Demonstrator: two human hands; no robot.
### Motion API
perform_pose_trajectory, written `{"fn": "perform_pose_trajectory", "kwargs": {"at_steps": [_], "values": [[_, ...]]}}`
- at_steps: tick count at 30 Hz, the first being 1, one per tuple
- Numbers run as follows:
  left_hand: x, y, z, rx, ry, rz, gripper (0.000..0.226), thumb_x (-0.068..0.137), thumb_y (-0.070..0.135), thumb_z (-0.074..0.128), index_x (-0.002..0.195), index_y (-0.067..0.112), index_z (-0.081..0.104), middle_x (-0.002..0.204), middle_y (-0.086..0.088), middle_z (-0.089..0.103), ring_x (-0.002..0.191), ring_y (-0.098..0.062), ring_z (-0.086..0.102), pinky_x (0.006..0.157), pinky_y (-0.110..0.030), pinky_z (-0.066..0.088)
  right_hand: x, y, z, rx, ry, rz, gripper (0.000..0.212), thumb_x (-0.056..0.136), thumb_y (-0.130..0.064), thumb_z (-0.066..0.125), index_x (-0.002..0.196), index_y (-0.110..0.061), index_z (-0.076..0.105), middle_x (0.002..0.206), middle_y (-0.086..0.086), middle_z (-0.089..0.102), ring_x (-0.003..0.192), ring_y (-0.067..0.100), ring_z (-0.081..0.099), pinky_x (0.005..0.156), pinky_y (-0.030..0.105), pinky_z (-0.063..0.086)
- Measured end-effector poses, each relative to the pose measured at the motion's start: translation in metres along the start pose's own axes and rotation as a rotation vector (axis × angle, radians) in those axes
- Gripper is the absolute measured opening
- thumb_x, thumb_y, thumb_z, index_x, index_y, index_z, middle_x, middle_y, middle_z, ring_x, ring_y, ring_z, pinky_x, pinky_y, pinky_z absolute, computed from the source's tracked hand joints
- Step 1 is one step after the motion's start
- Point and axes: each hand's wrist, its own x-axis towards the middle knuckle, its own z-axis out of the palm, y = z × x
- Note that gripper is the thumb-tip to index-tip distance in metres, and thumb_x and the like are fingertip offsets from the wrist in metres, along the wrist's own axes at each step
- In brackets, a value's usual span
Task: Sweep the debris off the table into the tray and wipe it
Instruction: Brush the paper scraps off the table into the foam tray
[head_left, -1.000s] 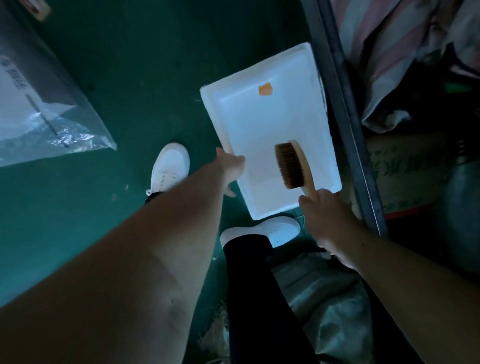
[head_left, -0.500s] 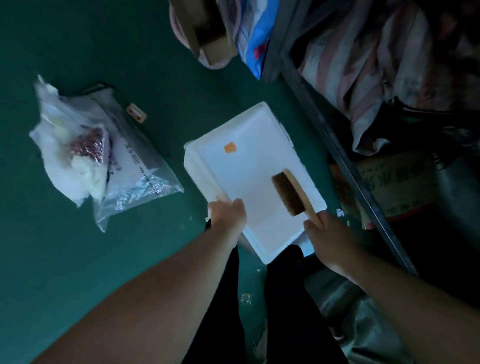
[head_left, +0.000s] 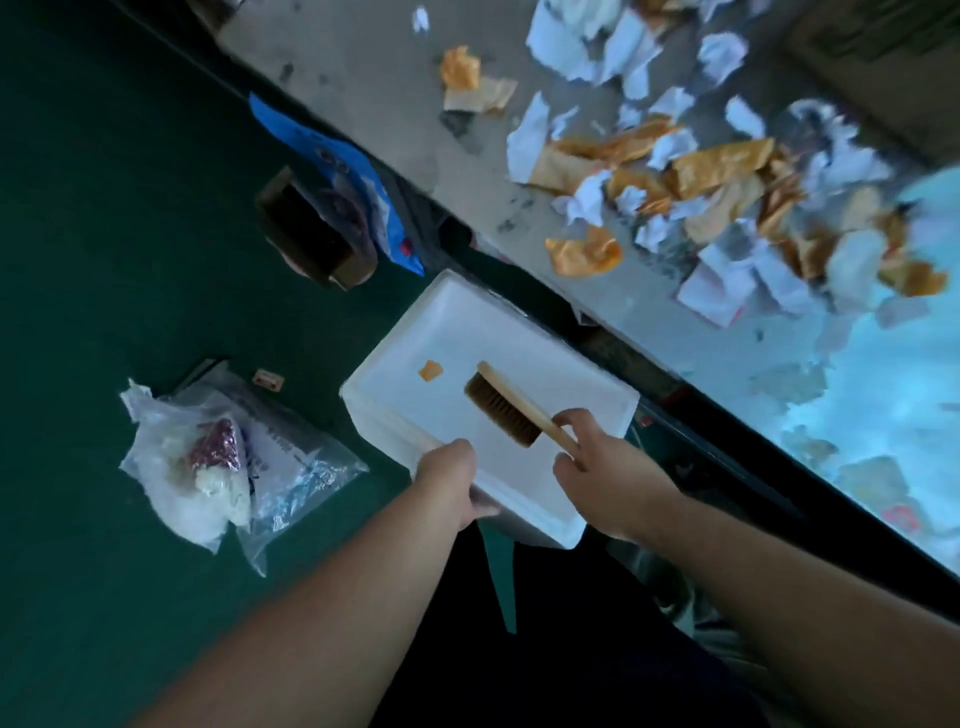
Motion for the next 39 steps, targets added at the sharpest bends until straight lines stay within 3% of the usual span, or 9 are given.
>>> {"fn": "perform_pose_trajectory", "kwargs": {"at_steps": [4, 8, 13, 22, 25, 28, 30, 35, 39], "values": [[-0.031, -0.006, 0.019, 0.007, -0.043, 0.036, 0.028, 0.096, 0.012, 0.053, 0.123, 0.005, 0.052, 0.117, -0.025, 0.063, 0.101, -0.047, 0.064, 0.075, -0.070, 0.058, -0.039, 0.019, -0.030, 0.021, 0.045, -0.078, 0.029, 0.103, -0.026, 0.040, 0.132, -0.031, 0.037, 0.068, -0.011, 0.049, 0.049, 0.013, 0.046, 0.043, 0.028, 0.030], [-0.064, -0.010, 0.047, 0.107, -0.017, 0.082, 0.021, 0.101, 0.013, 0.051, 0.118, 0.000, 0.050, 0.107, -0.023, 0.060, 0.093, -0.043, 0.060, 0.074, -0.066, 0.059, -0.070, 0.048, -0.065, 0.076, 0.129, -0.132, 0.028, 0.104, -0.031, 0.039, 0.131, -0.036, 0.036, 0.063, -0.006, 0.053, 0.050, 0.014, 0.049, 0.045, 0.030, 0.031], [-0.094, -0.017, 0.073, 0.144, -0.010, 0.116, 0.014, 0.104, 0.011, 0.048, 0.097, -0.001, 0.045, 0.094, -0.019, 0.050, 0.079, -0.037, 0.051, 0.075, -0.060, 0.053, -0.089, 0.085, -0.103, 0.133, 0.240, -0.160, 0.030, 0.101, -0.034, 0.042, 0.128, -0.044, 0.036, 0.068, -0.004, 0.059, 0.060, 0.023, 0.060, 0.060, 0.044, 0.051], [-0.101, -0.028, 0.092, 0.041, -0.097, 0.153, 0.013, 0.102, 0.008, 0.043, 0.111, 0.003, 0.052, 0.100, -0.020, 0.059, 0.105, -0.040, 0.058, 0.086, -0.066, 0.050, -0.072, 0.129, -0.149, 0.041, 0.413, -0.064, 0.032, 0.100, -0.035, 0.042, 0.130, -0.042, 0.032, 0.101, 0.005, 0.067, 0.086, 0.037, 0.063, 0.074, 0.047, 0.054], [-0.105, -0.027, 0.093, 0.100, -0.096, 0.167, 0.014, 0.102, 0.008, 0.041, 0.110, 0.004, 0.051, 0.099, -0.020, 0.059, 0.088, -0.037, 0.059, 0.074, -0.061, 0.053, -0.068, 0.129, -0.148, -0.044, 0.391, -0.069, 0.032, 0.101, -0.037, 0.040, 0.132, -0.042, 0.032, 0.112, 0.003, 0.066, 0.091, 0.035, 0.064, 0.074, 0.045, 0.054], [-0.104, -0.019, 0.092, 0.136, -0.104, 0.179, 0.024, 0.101, 0.009, 0.042, 0.124, 0.003, 0.049, 0.104, -0.022, 0.061, 0.088, -0.040, 0.061, 0.044, -0.052, 0.056, -0.071, 0.125, -0.134, -0.133, 0.325, -0.076, 0.032, 0.101, -0.034, 0.037, 0.132, -0.040, 0.031, 0.115, 0.001, 0.066, 0.092, 0.034, 0.064, 0.074, 0.045, 0.054], [-0.098, -0.011, 0.091, 0.133, -0.122, 0.185, 0.028, 0.100, 0.008, 0.044, 0.126, 0.003, 0.050, 0.108, -0.023, 0.062, 0.090, -0.041, 0.061, 0.039, -0.052, 0.055, -0.076, 0.120, -0.124, -0.136, 0.299, -0.081, 0.033, 0.101, -0.033, 0.036, 0.133, -0.039, 0.031, 0.110, 0.001, 0.066, 0.087, 0.032, 0.064, 0.072, 0.045, 0.055], [-0.091, 0.003, 0.083, 0.123, -0.168, 0.174, 0.028, 0.098, 0.008, 0.049, 0.126, 0.005, 0.050, 0.115, -0.024, 0.062, 0.104, -0.044, 0.062, 0.055, -0.062, 0.059, -0.086, 0.104, -0.112, -0.158, 0.287, -0.096, 0.036, 0.099, -0.036, 0.038, 0.133, -0.045, 0.033, 0.107, -0.005, 0.068, 0.087, 0.026, 0.065, 0.067, 0.037, 0.049], [-0.087, 0.012, 0.075, 0.142, -0.184, 0.168, 0.028, 0.098, 0.009, 0.050, 0.126, 0.006, 0.052, 0.114, -0.023, 0.064, 0.108, -0.044, 0.063, 0.065, -0.068, 0.059, -0.084, 0.087, -0.121, -0.016, 0.473, -0.007, 0.034, 0.100, -0.036, 0.040, 0.131, -0.047, 0.031, 0.101, -0.001, 0.067, 0.082, 0.030, 0.063, 0.065, 0.040, 0.051]]}}
